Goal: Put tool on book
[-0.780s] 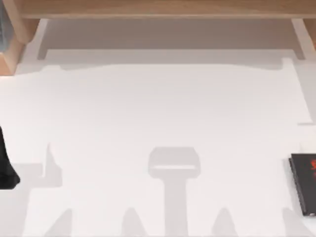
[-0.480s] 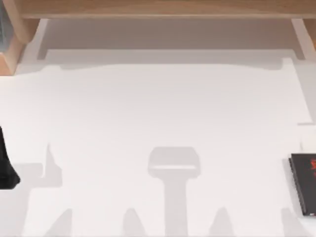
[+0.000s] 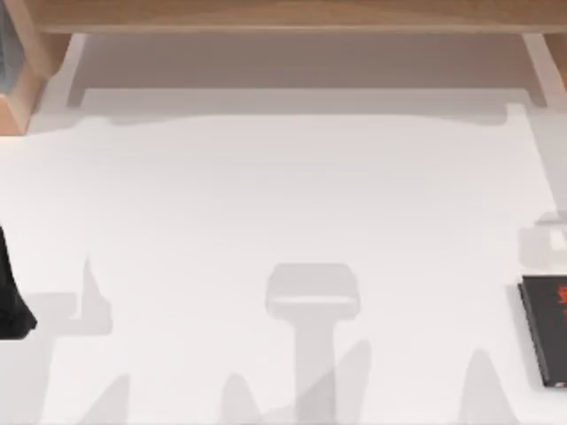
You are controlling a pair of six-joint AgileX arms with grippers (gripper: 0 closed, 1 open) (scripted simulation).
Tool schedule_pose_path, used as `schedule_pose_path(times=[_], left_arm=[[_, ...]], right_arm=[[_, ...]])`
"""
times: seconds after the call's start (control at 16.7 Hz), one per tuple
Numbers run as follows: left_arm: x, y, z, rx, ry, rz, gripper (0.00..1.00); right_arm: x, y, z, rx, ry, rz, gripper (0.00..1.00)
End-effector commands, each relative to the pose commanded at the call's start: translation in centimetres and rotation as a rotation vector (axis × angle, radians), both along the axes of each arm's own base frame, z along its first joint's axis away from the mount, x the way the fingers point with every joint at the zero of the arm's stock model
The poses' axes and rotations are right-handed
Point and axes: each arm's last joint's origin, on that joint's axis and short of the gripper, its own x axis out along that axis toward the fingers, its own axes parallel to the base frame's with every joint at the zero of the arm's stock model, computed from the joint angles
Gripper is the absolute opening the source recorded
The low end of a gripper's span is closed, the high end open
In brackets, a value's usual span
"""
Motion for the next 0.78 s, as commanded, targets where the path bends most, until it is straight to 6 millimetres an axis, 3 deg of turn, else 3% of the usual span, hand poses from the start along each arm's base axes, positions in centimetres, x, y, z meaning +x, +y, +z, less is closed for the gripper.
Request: schedule_pose_path(times=[0.18, 0.36, 0.54, 0.78], left_arm=[[0.0, 0.0, 0.0, 0.0, 0.0, 0.0, 1.0], [0.0, 0.0, 0.0, 0.0, 0.0, 0.0, 1.0], [0.0, 0.0, 0.0, 0.0, 0.0, 0.0, 1.0], [0.0, 0.0, 0.0, 0.0, 0.0, 0.0, 1.0]], right_arm=[[5.3, -1.4, 4.3, 0.015, 0.18, -0.047, 1.0], [12.4, -3.9, 6.3, 0.043, 0.376, -0.099, 1.0], [19.7, -7.4, 5.1, 0.082, 0.579, -0.149, 1.0], [27.0, -12.2, -0.4, 0.145, 0.828, -0.197, 1.0]])
